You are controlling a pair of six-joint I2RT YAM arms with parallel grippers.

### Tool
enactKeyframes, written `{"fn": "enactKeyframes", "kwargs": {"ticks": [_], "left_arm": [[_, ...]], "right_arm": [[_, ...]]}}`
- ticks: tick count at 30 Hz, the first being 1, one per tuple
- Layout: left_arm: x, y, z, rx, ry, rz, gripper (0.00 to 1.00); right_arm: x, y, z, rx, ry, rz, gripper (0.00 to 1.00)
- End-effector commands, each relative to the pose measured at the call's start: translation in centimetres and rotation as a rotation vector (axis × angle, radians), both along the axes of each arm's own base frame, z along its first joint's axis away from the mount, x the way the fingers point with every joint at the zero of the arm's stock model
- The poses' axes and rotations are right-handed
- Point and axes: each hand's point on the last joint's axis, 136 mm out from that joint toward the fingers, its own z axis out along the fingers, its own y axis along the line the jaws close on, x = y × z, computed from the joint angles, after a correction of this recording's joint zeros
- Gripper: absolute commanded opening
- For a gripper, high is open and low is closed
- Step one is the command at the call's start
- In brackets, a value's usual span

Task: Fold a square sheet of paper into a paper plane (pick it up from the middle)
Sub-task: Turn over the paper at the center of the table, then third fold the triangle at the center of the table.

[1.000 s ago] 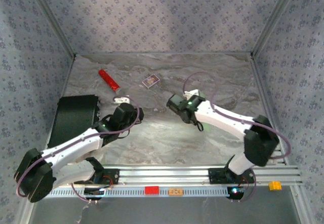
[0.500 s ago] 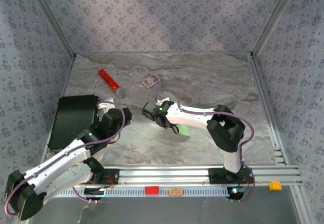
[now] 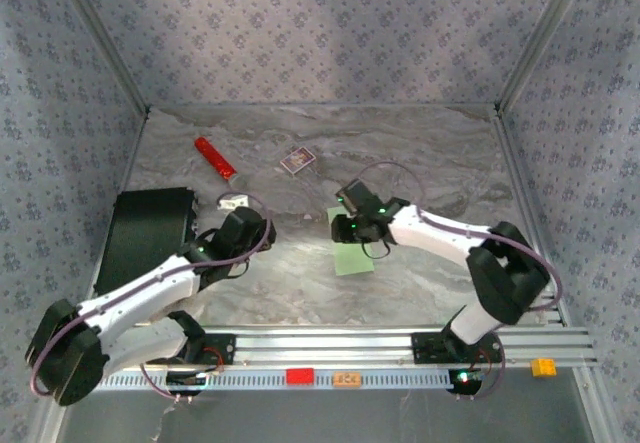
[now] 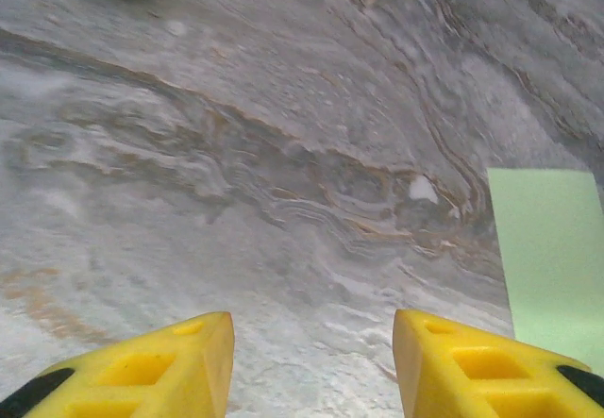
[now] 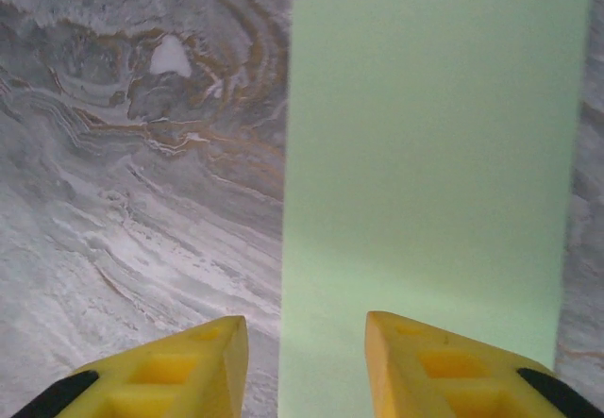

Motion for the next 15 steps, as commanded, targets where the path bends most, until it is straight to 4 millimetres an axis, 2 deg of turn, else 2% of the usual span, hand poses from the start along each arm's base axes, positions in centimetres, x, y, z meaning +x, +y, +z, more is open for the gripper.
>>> {"fn": "enactKeyframes", "kwargs": {"ticks": [1, 4, 8, 15], "left_arm": [[0.6, -4.1, 1.0, -0.094, 0.024, -0.145, 0.47], [0.4, -8.1, 0.2, -0.161, 0.088, -0.301, 0.47], [0.0, -12.2, -1.2, -0.236, 0.195, -0.446, 0.47], [0.3, -15.0, -2.8, -0.301, 0.296, -0.493, 0.46]], "right_arm": [[-0.4, -0.6, 0.0, 0.212, 0.062, -0.037, 0.32], [-0.5, -2.9, -1.0, 0.290, 0.096, -0.102, 0.24], [-0.6, -4.2, -1.7, 0.378, 0.128, -0.133, 0.19], [-0.4, -4.0, -2.3, 0.408, 0.158, -0.114, 0.16]]}}
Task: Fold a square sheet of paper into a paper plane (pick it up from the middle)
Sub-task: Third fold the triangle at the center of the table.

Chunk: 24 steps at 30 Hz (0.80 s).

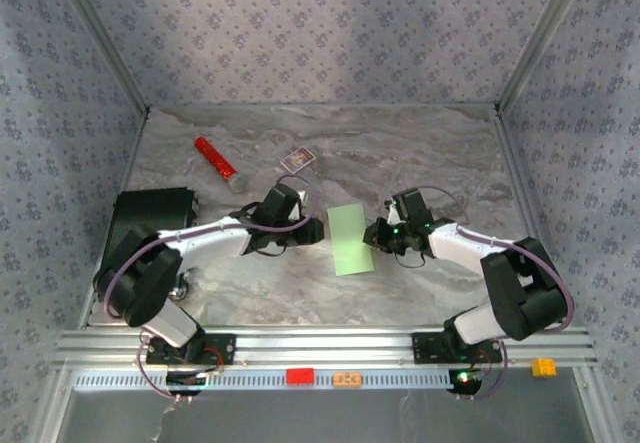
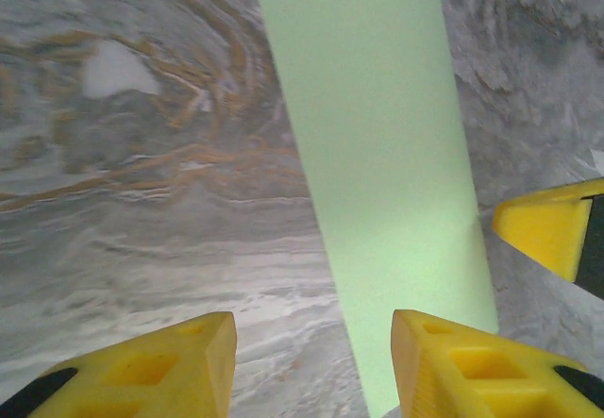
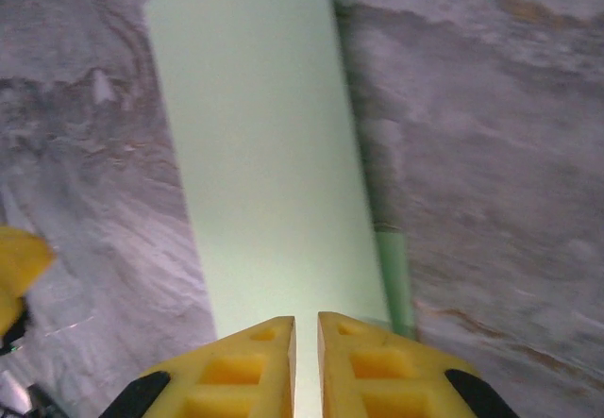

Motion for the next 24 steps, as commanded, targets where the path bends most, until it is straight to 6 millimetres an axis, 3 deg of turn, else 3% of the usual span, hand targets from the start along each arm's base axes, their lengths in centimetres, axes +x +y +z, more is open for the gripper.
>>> {"fn": "enactKeyframes", "kwargs": {"ticks": [1, 6, 14, 24], "left_arm": [[-0.1, -2.5, 1.6, -0.106, 0.022, -0.067, 0.46], [-0.1, -3.0, 0.8, -0.112, 0.065, -0.067, 0.46], [-0.2, -3.8, -0.9, -0.133, 0.131, -0.064, 0.46], [0.0, -4.9, -2.0, -0.152, 0.182, -0.069, 0.38]], "right_arm": [[0.3, 0.9, 0.2, 0.060, 0.006, 0.027, 0.16], [0.3, 0.6, -1.4, 0.058, 0.045, 0.013, 0.15], [-1.8, -0.9, -4.9, 0.053, 0.151, -0.062, 0.14], [-2.4, -1.6, -5.5, 0.048, 0.180, -0.117, 0.13]]}}
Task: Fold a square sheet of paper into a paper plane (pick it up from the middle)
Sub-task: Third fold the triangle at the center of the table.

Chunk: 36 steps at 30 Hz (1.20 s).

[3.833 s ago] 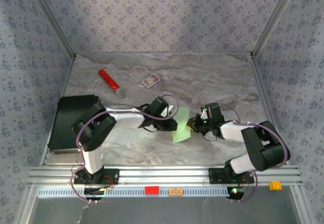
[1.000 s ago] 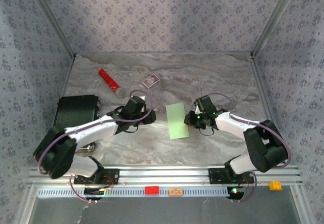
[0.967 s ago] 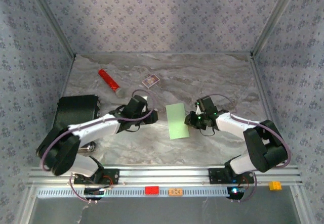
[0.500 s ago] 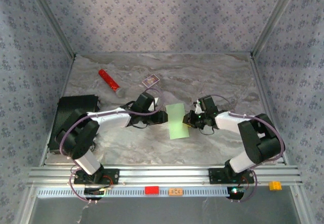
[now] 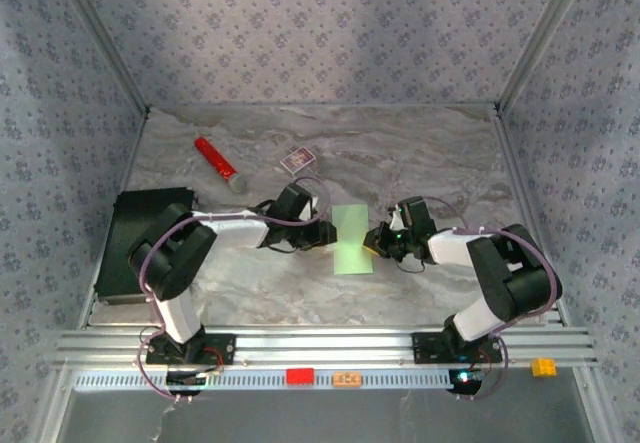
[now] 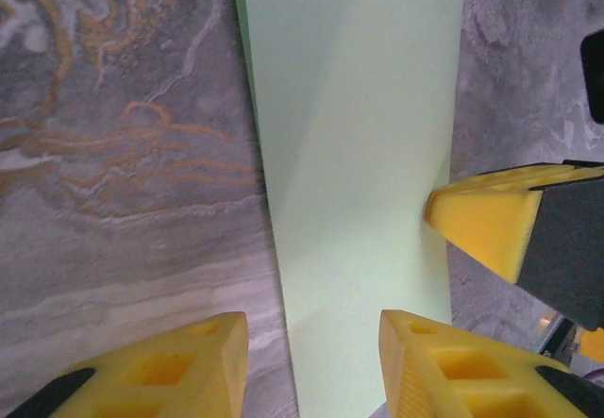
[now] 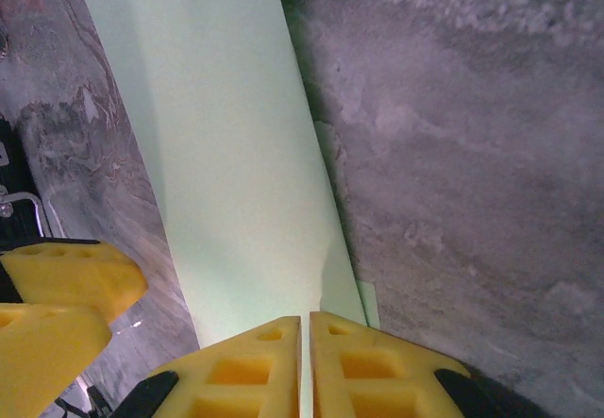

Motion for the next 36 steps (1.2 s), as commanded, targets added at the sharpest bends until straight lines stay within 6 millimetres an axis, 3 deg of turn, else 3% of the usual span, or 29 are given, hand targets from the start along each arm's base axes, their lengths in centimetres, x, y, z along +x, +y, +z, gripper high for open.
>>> {"fn": "enactKeyframes", "kwargs": {"ticks": [1, 15, 21, 36], "left_arm": [[0.4, -1.3, 0.9, -0.047, 0.001, -0.014, 0.37], [-0.1, -1.8, -1.2, -0.014, 0.070, -0.025, 0.33], [-0.5, -2.5, -1.2, -0.017, 0.084, -0.053, 0.32], [-0.2, -2.2, -0.6, -0.009, 0.046, -0.021, 0.33]], "right_arm": [[-2.3, -1.4, -2.7, -0.069, 0.119, -0.034, 0.13], [-2.5, -1.6, -3.1, -0.082, 0.140, -0.045, 0.12], [-2.5, -1.7, -3.2, -0.088, 0.142, -0.050, 0.12], [-2.5, -1.7, -3.1, -0.088, 0.140, -0.048, 0.11]]}}
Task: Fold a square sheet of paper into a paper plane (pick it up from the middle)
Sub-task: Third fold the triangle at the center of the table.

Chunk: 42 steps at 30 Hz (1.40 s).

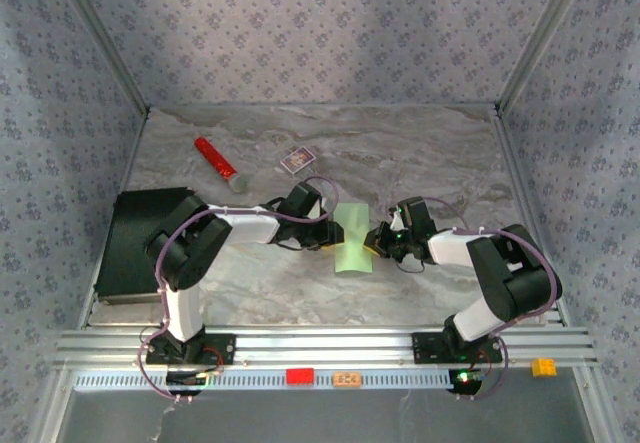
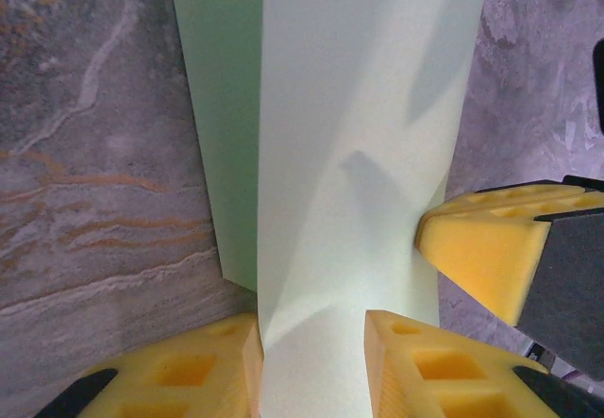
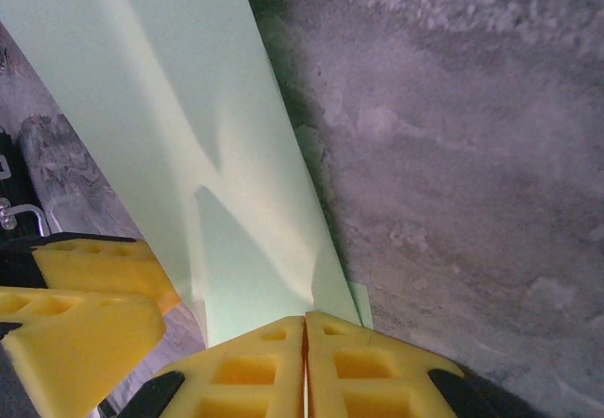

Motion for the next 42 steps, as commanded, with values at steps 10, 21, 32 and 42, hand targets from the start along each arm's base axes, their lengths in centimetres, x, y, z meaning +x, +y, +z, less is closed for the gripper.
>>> {"fn": "enactKeyframes", "kwargs": {"ticks": [10, 21, 32, 42], "left_arm": [[0.3, 0.7, 0.2, 0.038, -0.039, 0.036, 0.30], [0.4, 0.9, -0.1, 0.055, -0.042, 0.039, 0.14], [0.4, 1.2, 0.9, 0.052, -0.051, 0.048, 0.00], [-0.1, 2.5, 2.3, 0.006, -0.009, 0.065, 0.00]], "right_arm": [[-2.6, -1.5, -3.0, -0.087, 0.128, -0.022, 0.12], [-2.6, -1.5, -3.0, -0.085, 0.126, -0.022, 0.12], [-1.6, -0.5, -1.0, -0.044, 0.044, 0.010, 0.19], [-1.2, -0.3, 4.9, -0.122, -0.207, 0.084, 0.55]]}}
